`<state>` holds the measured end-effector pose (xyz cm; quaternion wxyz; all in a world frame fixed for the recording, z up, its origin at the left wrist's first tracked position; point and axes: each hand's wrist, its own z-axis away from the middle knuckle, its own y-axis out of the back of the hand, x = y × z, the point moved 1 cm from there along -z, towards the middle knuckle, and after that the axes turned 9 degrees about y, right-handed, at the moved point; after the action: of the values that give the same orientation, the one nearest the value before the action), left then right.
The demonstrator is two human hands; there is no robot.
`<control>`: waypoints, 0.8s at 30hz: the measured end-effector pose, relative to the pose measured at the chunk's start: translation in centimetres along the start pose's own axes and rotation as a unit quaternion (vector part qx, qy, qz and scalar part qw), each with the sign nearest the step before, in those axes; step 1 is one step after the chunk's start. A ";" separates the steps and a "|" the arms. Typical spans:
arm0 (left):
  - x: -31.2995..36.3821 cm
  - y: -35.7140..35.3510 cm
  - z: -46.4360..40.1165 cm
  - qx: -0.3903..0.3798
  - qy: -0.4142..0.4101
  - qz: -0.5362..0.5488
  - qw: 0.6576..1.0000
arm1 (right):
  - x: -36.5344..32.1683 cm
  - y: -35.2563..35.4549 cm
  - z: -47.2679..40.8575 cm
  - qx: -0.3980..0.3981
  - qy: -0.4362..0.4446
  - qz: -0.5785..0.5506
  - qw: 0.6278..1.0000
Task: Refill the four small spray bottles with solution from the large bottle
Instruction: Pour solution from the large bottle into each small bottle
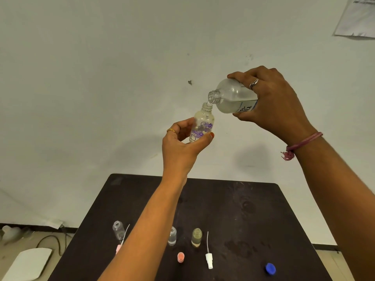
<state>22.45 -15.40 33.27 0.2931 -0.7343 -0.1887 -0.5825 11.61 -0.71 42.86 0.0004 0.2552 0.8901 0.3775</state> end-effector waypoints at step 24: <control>-0.2 0.0 -0.3 0.002 0.006 0.002 1.000 | 0.1 -0.6 0.0 -0.004 -0.001 -0.001 1.000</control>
<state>22.24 -15.59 33.09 0.2966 -0.7308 -0.1864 -0.5859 11.29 -1.01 42.51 0.0030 0.2549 0.8890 0.3805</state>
